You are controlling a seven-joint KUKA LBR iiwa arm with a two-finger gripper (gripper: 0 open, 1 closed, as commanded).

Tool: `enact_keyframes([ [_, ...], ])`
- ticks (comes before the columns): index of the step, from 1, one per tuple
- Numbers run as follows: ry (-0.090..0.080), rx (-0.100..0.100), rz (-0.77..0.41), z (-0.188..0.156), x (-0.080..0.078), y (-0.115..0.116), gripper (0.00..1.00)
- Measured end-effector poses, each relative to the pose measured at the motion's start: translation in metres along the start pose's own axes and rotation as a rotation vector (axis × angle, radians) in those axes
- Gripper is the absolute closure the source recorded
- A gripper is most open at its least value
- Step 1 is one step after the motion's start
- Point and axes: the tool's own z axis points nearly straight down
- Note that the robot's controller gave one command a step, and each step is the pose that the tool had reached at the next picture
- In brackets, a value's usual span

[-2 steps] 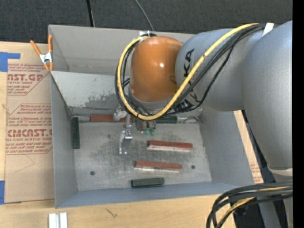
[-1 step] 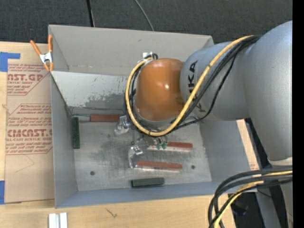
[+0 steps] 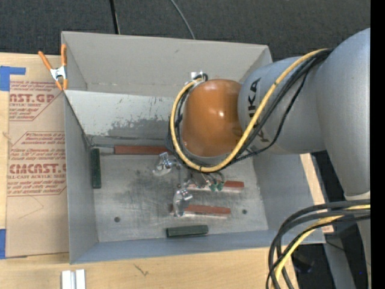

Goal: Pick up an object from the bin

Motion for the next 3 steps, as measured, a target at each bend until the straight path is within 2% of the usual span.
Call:
enact_keyframes([
  [1,-0.013,0.003,-0.109,0.023,0.012,-0.008,0.0],
  [2,-0.028,0.004,-0.046,0.039,0.048,-0.063,1.0],
  [3,-0.028,0.004,-0.046,0.039,0.048,-0.063,1.0],
])
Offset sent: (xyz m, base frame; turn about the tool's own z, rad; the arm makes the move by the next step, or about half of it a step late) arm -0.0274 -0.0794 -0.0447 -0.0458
